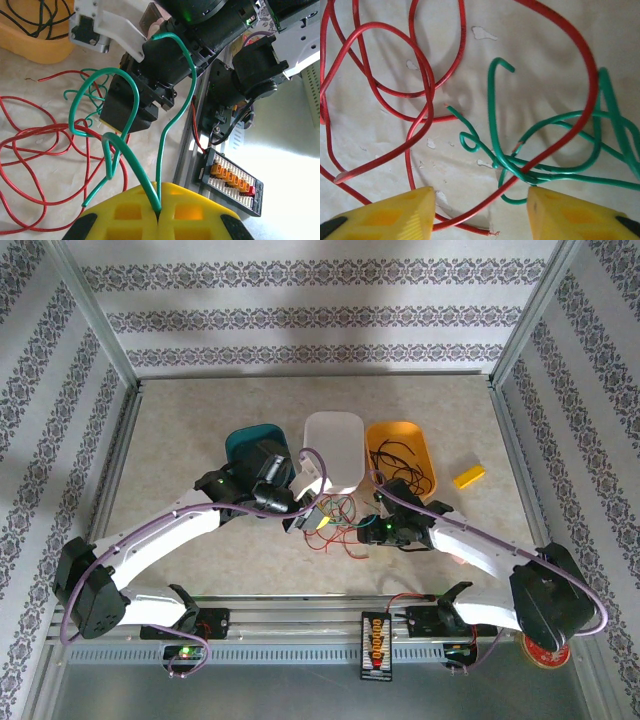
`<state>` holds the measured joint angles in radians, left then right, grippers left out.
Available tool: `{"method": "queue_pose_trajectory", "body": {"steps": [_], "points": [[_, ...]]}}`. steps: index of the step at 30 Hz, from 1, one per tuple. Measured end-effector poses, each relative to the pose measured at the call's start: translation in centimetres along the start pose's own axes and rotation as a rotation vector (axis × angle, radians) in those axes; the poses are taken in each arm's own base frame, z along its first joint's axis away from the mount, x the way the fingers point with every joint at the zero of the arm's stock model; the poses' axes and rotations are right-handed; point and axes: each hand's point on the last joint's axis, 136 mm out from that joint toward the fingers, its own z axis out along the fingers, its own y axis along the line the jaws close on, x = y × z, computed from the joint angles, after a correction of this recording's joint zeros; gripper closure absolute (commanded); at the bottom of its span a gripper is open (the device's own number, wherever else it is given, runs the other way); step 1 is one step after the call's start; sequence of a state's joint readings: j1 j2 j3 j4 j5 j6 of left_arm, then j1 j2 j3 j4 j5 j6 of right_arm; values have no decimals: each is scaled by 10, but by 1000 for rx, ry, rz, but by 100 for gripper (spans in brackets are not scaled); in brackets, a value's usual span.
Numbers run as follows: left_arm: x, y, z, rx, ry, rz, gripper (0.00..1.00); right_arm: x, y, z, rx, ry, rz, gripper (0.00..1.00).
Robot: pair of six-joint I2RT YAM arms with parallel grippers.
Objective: Untangle the cables
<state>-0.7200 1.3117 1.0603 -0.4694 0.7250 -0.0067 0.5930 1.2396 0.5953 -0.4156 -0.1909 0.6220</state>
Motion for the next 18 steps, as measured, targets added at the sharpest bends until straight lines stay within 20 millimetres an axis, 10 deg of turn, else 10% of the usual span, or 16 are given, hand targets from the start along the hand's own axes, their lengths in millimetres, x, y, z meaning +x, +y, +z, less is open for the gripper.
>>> {"method": "queue_pose_trajectory", "body": {"steps": [5,11,18], "points": [[0,0,0,0,0,4,100,7,-4,6,53,26,-11,61],[0,0,0,0,0,7,100,9,-13,7,99,33,18,95],[-14,-5,-8,8,-59,28,100,12,-23,8,136,33,44,100]]}}
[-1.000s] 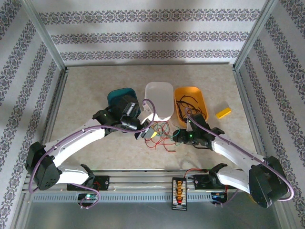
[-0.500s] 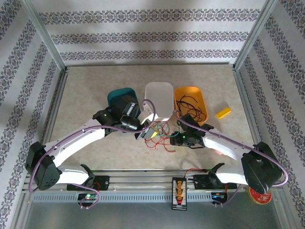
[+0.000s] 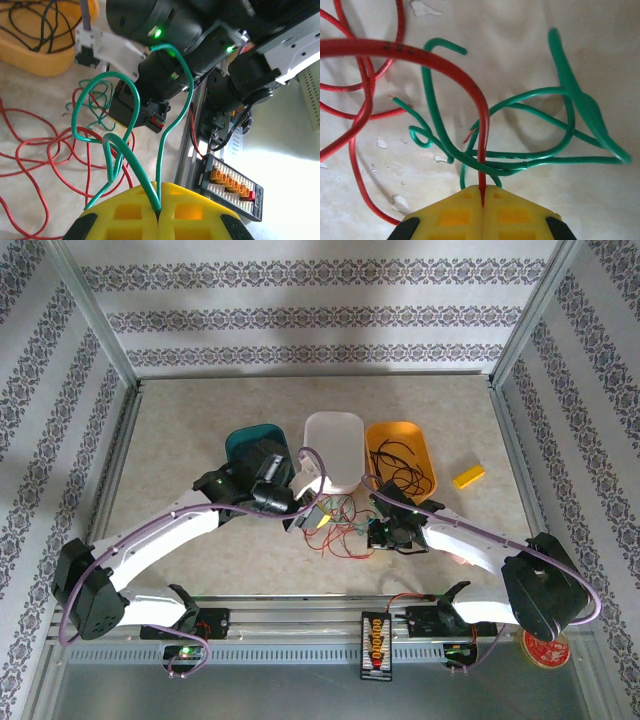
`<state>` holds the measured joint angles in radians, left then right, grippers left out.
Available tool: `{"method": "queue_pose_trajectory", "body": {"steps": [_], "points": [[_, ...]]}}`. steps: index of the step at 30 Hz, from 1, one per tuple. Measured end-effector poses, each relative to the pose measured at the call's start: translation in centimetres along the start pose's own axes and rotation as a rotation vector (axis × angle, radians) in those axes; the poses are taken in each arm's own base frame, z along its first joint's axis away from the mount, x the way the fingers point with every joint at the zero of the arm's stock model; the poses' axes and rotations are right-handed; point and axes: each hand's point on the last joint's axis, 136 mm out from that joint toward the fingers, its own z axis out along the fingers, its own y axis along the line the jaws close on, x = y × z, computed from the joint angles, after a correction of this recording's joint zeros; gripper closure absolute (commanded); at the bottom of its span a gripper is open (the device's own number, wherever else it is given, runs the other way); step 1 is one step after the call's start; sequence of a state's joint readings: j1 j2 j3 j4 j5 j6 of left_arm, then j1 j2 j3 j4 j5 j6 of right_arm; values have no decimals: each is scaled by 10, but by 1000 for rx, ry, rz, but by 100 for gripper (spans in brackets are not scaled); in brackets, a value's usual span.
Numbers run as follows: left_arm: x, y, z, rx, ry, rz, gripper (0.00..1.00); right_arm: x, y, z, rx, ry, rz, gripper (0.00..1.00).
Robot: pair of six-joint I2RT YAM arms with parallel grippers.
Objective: Untangle the cables
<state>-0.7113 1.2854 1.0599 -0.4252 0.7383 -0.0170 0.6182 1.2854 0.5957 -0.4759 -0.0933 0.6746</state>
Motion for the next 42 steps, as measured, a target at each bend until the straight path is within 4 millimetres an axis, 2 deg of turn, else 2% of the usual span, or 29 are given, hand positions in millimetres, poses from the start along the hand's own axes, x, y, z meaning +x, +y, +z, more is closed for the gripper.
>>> {"method": "queue_pose_trajectory", "body": {"steps": [4,9,14,17,23,26,29,32,34,38,40,42], "points": [[-30,-14,-24,30,-130,21,100,9,-11,6,22,23,14,100],[-83,-44,-67,90,-334,90,100,10,-13,7,20,18,24,100],[-124,-63,-110,134,-510,135,100,10,-13,7,19,16,23,100],[-143,-69,-132,143,-588,159,100,10,-13,8,15,13,24,100],[-178,-92,-191,94,-733,285,100,10,-14,8,6,1,26,100],[-186,-95,-201,49,-766,320,100,10,-13,7,-5,-3,28,100],[-187,-68,-189,-17,-767,262,100,10,-13,5,-16,-15,24,100],[-183,-15,-157,-100,-728,137,100,8,-11,-4,-41,-50,13,100],[-177,34,-125,-165,-677,27,100,1,-4,-17,-83,-104,2,100],[-147,123,-60,-275,-547,-160,100,-13,6,-42,-150,-213,-13,100],[-128,158,-35,-331,-491,-228,100,-18,8,-53,-171,-256,-15,100],[-112,185,-17,-380,-448,-277,100,-22,8,-62,-187,-291,-11,100]]}}
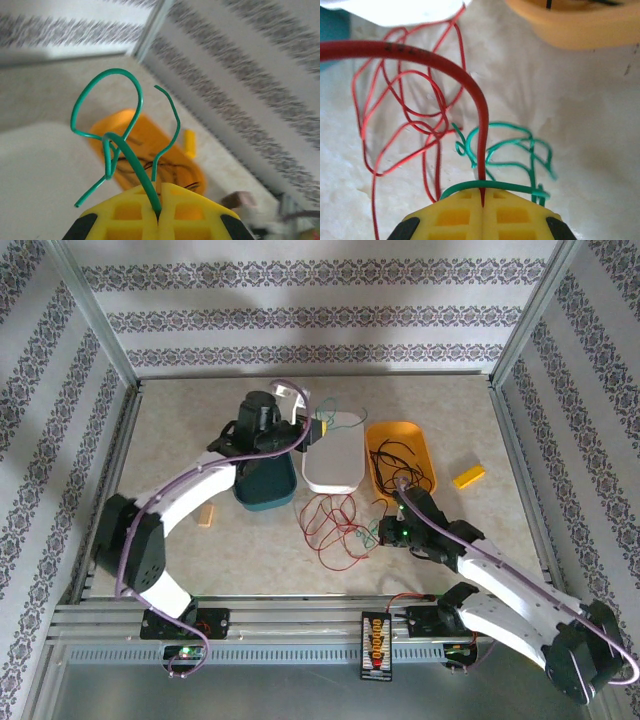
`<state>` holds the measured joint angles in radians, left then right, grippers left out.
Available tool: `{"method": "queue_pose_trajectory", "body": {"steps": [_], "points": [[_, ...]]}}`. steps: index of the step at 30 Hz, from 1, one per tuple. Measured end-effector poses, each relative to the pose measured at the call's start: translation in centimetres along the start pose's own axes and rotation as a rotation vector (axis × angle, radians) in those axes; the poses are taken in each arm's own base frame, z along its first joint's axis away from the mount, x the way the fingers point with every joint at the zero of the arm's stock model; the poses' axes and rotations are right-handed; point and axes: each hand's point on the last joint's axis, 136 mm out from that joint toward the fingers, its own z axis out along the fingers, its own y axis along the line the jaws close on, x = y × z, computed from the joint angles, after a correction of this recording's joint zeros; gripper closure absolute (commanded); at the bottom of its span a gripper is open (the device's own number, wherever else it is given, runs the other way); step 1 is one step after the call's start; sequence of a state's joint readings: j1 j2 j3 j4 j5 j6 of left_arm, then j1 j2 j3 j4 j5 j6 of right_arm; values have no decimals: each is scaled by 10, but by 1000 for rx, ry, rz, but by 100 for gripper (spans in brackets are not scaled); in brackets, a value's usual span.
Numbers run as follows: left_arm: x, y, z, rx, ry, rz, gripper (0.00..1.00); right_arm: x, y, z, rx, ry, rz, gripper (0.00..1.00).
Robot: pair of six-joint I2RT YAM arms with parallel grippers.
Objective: Untangle the cables
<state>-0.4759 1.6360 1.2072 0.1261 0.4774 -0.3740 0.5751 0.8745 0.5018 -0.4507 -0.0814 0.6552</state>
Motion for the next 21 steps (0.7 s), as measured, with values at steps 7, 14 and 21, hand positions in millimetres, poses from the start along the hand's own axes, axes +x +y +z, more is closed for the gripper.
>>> {"method": "queue_pose_trajectory", "body": {"steps": [7,14,21], "points": [[25,51,46,-144,62,-19,81,-9,-3,-11,-7,-51,20,100],[17,50,48,-199,47,60,48,-6,-8,-9,11,-33,36,63],[20,-12,27,-131,58,205,40,-11,-26,-10,74,-49,101,48]]}}
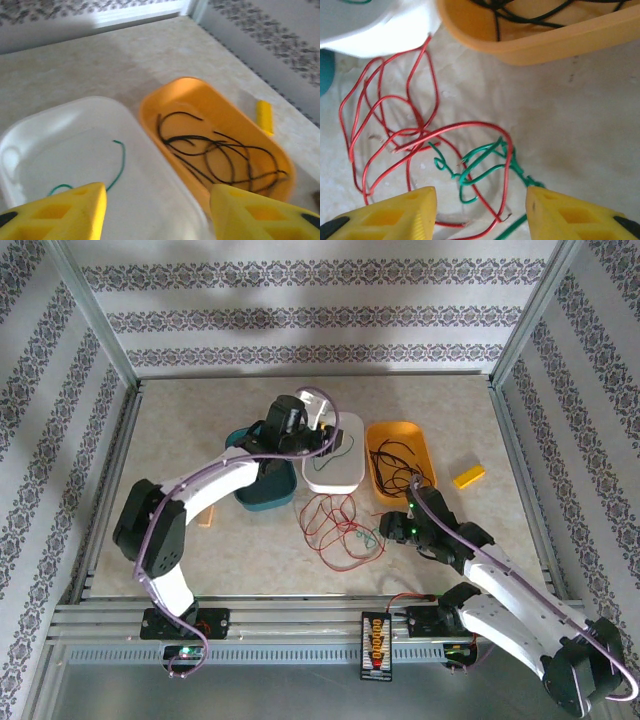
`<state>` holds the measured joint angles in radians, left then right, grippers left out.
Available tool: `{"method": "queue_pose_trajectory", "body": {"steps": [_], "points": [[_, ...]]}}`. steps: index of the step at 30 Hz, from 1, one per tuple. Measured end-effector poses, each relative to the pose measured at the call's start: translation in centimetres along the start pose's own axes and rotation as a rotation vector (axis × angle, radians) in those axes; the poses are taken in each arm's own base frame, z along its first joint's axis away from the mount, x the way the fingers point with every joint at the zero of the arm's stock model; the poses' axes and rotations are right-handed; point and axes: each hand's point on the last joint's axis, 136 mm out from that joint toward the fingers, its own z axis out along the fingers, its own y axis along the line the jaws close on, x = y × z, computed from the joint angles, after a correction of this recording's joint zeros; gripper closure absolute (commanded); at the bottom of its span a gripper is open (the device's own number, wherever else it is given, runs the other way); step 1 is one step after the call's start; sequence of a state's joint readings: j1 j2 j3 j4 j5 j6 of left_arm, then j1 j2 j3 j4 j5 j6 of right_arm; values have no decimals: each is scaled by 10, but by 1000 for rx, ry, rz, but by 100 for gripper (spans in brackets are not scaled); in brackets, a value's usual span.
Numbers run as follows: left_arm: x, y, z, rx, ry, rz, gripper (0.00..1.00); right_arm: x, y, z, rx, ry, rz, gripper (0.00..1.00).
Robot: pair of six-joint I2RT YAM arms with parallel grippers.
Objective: Untangle the cables
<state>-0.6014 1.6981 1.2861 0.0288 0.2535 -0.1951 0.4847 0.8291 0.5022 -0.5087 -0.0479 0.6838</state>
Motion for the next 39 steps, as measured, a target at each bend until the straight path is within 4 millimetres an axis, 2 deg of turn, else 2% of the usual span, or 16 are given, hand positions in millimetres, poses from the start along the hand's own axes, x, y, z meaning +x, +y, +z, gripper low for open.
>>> {"method": "queue_pose_trajectory", "body": {"steps": [3,7,10,17,22,26,29,34,39], "points": [[18,-36,-11,71,32,53,39,-5,-9,-1,24,-14,36,48],[65,-73,-12,183,145,100,40,-6,-16,2,49,-7,64,48],[96,-89,-12,230,231,119,41,1,-19,9,68,38,69,48],[140,-113,-5,298,347,198,42,22,-9,14,16,131,49,45],[159,-116,-2,321,402,230,42,42,1,15,-28,202,2,45],[165,-121,4,352,420,250,42,46,-2,18,-10,223,0,44],[171,-133,8,393,431,282,42,43,-12,18,36,201,17,44],[187,-159,20,462,465,371,43,17,-39,6,89,84,175,44],[207,-164,36,484,511,418,51,10,-62,-5,100,2,308,44]]}}
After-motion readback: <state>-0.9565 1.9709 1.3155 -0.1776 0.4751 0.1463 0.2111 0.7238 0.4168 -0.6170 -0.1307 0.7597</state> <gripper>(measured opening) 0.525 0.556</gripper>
